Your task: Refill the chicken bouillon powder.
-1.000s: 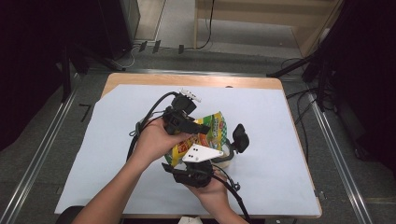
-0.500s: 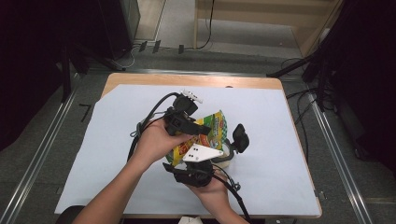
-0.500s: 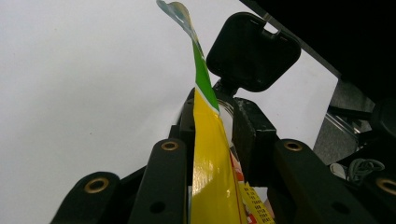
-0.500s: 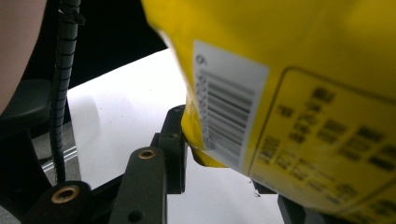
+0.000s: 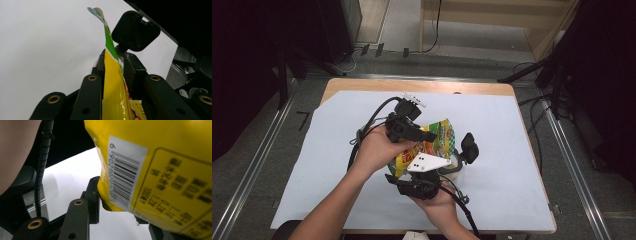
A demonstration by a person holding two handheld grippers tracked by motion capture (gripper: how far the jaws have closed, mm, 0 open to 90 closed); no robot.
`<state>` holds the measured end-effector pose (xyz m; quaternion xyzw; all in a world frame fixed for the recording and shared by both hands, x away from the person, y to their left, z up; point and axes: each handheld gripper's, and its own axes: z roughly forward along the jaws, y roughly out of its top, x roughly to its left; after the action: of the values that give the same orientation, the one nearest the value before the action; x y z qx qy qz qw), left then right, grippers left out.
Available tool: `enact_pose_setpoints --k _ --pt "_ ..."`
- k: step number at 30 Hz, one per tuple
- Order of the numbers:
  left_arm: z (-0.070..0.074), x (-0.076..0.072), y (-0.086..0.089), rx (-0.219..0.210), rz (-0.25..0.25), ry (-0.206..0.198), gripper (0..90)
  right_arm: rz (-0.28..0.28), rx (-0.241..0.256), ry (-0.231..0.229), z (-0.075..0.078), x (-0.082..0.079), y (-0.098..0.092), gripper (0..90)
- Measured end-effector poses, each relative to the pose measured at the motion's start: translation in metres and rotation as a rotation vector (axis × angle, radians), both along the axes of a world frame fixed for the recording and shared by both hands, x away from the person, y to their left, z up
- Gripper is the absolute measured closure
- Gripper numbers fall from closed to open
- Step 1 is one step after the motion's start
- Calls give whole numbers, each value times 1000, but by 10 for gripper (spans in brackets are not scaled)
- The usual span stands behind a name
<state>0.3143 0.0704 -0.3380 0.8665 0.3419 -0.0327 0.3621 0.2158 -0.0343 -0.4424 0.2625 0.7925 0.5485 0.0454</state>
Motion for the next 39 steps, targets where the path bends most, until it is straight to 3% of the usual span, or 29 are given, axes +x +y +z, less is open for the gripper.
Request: enact_pose_setpoints --k 18,21,31,39 --pt "0 1 0 0 8 -22 768 -2 -9 -5 1 3 1 646" --pt "-1 0 0 16 6 -22 767 1 -3 7 -1 3 2 645" --pt "-1 2 1 0 5 -22 766 3 -12 1 0 3 1 645" --pt "-4 3 -1 11 7 -14 763 3 -13 18 -1 4 1 645"
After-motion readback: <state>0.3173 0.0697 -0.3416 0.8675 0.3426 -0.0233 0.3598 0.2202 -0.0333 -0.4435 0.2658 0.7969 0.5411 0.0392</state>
